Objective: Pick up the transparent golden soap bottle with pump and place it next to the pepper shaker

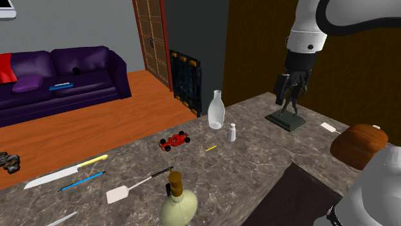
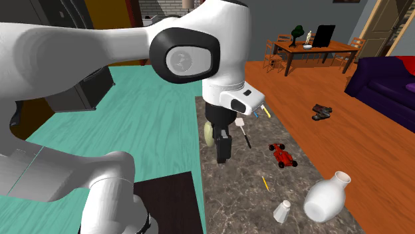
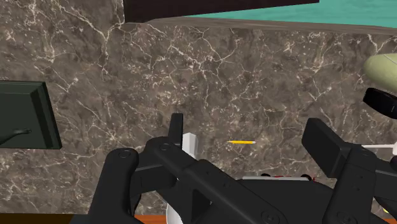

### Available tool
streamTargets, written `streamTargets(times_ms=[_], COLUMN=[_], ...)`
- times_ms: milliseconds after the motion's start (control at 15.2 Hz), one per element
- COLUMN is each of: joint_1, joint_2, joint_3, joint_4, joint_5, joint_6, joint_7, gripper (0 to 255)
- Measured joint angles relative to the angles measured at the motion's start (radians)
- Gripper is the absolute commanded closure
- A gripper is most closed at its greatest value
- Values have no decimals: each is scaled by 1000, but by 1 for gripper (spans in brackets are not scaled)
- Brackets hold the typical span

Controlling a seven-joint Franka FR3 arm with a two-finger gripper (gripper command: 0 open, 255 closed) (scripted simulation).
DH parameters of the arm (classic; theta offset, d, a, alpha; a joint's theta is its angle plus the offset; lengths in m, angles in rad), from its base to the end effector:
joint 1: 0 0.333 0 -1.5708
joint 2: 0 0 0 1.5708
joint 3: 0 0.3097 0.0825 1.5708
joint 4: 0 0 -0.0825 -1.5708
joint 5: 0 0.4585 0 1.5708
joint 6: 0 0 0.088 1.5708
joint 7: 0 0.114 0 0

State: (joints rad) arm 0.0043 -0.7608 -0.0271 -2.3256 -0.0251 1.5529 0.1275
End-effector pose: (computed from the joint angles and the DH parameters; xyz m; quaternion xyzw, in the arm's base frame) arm 0.3907 -0.0136 0.5843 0.9974 -0.0714 -0.0059 0.0035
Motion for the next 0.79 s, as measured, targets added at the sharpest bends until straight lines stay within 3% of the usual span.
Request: streamTargets(times_ms=[330,792], joint_1=[28,93], joint_2=[10,83], joint_3=[55,190], joint_4=[-28,-53], joint_5=[42,130], joint_6=[49,178], joint_7=[50,169], gripper=[0,0])
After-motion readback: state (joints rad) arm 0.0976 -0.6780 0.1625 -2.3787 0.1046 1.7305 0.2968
